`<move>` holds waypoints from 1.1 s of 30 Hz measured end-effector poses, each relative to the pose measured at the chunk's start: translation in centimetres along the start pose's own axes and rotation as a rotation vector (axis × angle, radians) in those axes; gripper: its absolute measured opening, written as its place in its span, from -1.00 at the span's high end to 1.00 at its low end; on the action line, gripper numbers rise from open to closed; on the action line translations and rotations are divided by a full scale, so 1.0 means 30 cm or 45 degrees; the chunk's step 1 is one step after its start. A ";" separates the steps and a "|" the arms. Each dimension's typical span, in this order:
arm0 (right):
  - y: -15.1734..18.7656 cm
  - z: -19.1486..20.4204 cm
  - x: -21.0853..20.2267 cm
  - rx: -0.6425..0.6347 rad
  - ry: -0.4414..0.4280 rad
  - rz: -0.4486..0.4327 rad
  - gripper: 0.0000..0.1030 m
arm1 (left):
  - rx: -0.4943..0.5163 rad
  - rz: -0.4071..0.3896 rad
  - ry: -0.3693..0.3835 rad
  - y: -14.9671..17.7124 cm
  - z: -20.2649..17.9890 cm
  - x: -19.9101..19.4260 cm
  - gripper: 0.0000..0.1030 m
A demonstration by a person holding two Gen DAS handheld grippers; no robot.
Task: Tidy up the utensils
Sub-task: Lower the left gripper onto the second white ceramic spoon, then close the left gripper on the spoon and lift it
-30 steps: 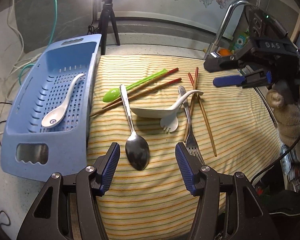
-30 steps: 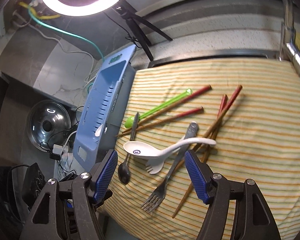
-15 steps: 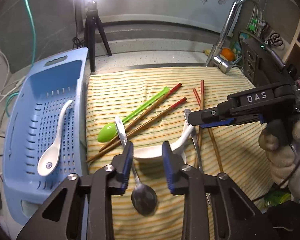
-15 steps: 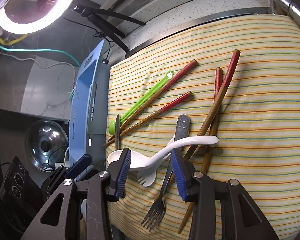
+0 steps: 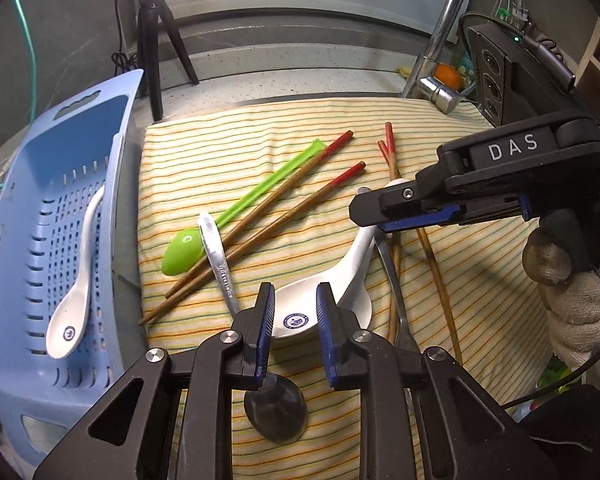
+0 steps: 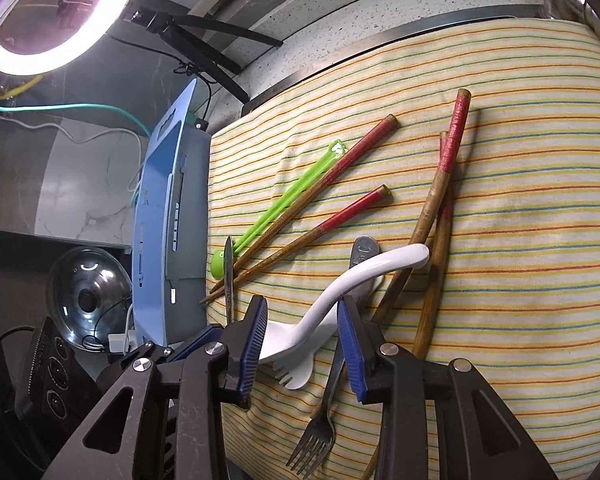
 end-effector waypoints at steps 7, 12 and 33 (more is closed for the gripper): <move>-0.013 0.007 0.038 -0.018 0.029 -0.003 0.39 | 0.014 0.011 0.030 0.016 -0.016 0.001 0.62; -0.026 0.004 0.066 -0.022 0.044 0.003 0.59 | 0.023 0.023 0.047 0.023 -0.026 0.014 0.62; -0.022 0.062 0.072 -0.215 0.076 -0.007 0.81 | 0.067 0.079 0.063 0.106 -0.067 0.001 0.10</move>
Point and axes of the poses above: each gripper's, at about its wrist camera, not at the fingertips, and x roughly the way its jaws point, z to its left, y to its underside, the point moved 10 cm from there along x, roughly the way its jaws point, and after that the axes turned 1 degree about z, right-handed, at the moved point
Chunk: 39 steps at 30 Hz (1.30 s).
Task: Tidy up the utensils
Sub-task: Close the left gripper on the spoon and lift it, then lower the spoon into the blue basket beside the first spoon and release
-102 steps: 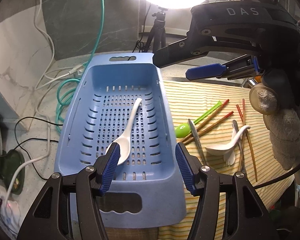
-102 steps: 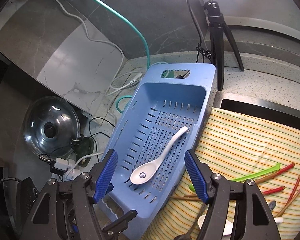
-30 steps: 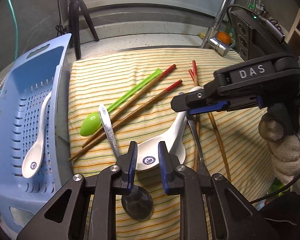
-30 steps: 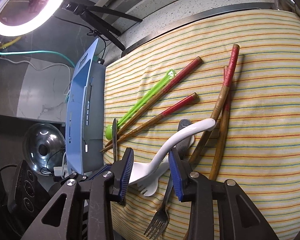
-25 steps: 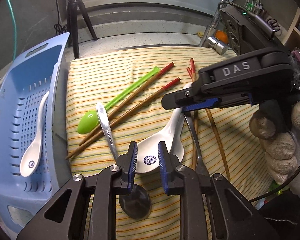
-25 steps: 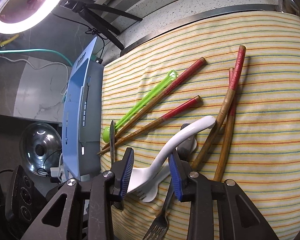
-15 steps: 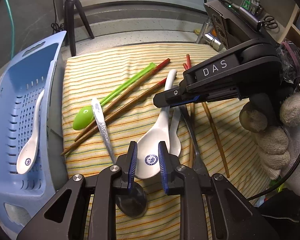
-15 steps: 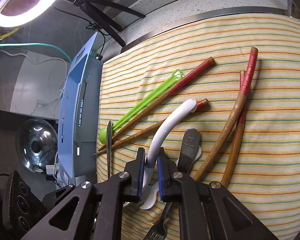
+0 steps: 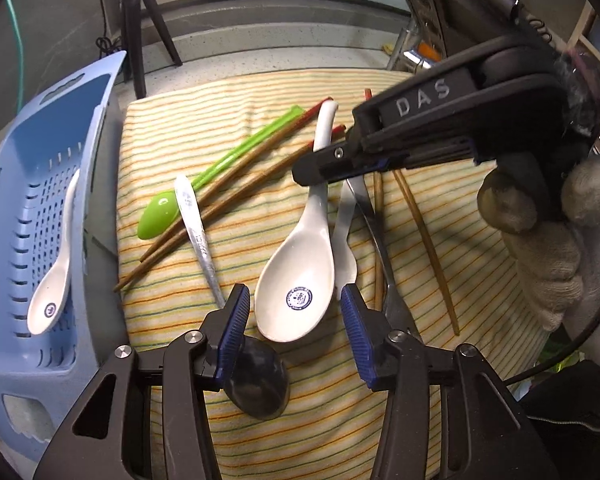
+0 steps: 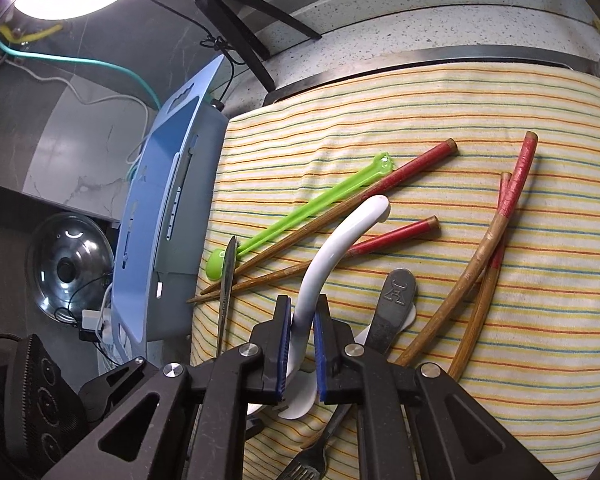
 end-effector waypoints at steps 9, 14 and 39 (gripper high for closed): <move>0.004 0.007 -0.007 -0.020 -0.009 -0.006 0.82 | -0.055 0.004 0.030 0.007 0.006 0.018 0.20; 0.000 0.035 -0.033 -0.029 -0.026 -0.020 0.83 | -0.069 -0.024 0.021 -0.004 0.013 -0.004 0.20; -0.158 0.517 0.073 -0.325 -0.112 0.001 0.84 | -0.293 -0.217 -0.137 -0.029 0.385 -0.246 0.21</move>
Point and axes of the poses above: each gripper's, at about its wrist camera, not at the fingertips, and x roughly the way its jaws point, z to its left, y to its underside, the point moved 10 cm from there along x, roughly the way its jaws point, and after that the axes turned 1 degree about z, right-handed, at the moved point
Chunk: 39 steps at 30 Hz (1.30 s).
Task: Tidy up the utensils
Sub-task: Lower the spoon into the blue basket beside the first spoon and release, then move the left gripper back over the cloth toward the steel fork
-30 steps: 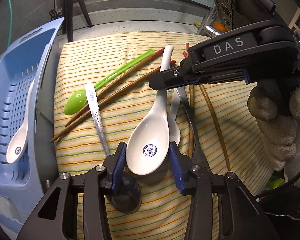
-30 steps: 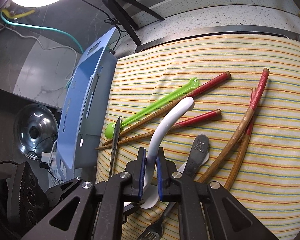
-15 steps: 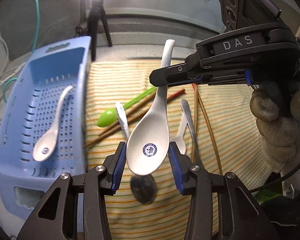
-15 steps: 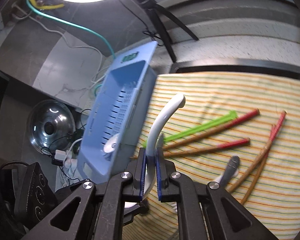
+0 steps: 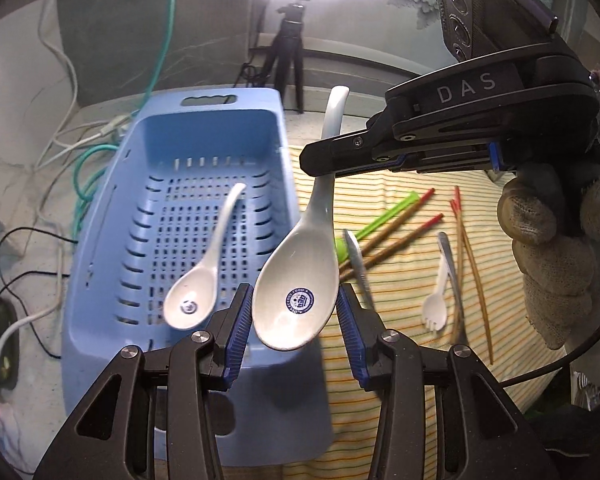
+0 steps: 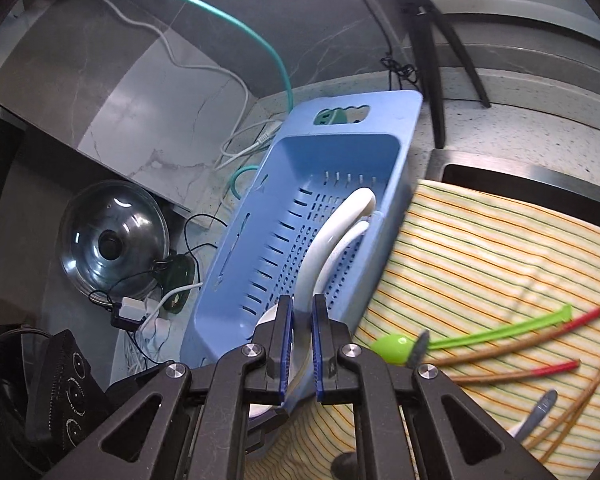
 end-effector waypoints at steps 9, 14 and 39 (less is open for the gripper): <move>-0.027 0.044 0.086 -0.052 0.016 0.046 0.83 | -0.075 0.005 -0.045 0.007 0.082 0.008 0.21; -0.042 0.046 0.099 -0.082 0.066 0.038 0.72 | -0.090 0.015 -0.079 0.008 0.104 0.008 0.20; -0.040 -0.010 -0.093 -0.062 0.094 -0.081 -0.26 | -0.098 -0.077 -0.072 -0.020 0.035 -0.060 0.01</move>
Point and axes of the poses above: each gripper's, at about its wrist camera, not at the fingertips, and x roughly the way its jaws point, z to its left, y to its underside, the point moved 10 cm from there along x, roughly the way its jaws point, and after that the axes turned 1 degree about z, right-handed, at the moved point
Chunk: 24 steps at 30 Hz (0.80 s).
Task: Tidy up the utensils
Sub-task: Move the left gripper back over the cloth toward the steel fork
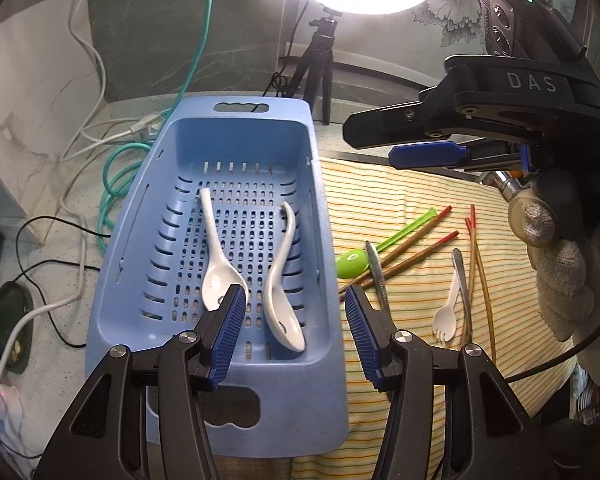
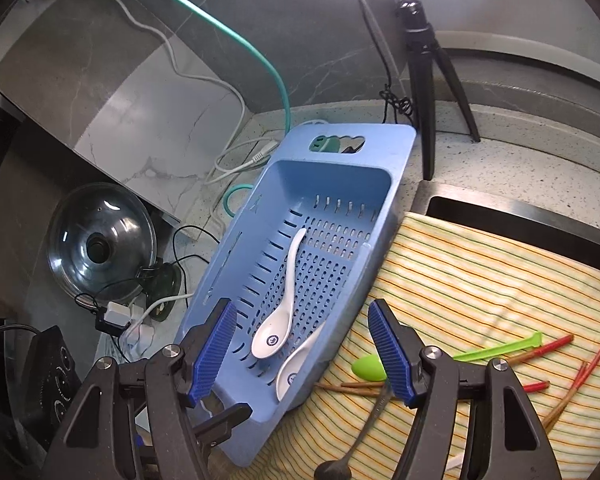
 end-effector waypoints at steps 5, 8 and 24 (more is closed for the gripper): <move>0.013 -0.038 -0.108 -0.011 0.027 -0.057 -0.26 | 0.030 -0.027 0.030 0.001 -0.060 -0.034 0.01; 0.029 -0.071 -0.172 -0.002 0.030 -0.088 -0.26 | 0.048 -0.037 0.050 0.002 -0.098 -0.045 0.01; 0.247 -0.406 -0.397 0.230 0.112 -0.093 -0.26 | 0.175 0.017 0.180 0.081 -0.333 -0.013 0.01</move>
Point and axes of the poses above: each gripper's, at about its wrist camera, not at the fingertips, and x roughly the way its jaws point, z to its left, y to its underside, the point moved 10 cm from there along x, roughly the way its jaws point, and after that the axes turned 1 degree about z, right-handed, at the moved point
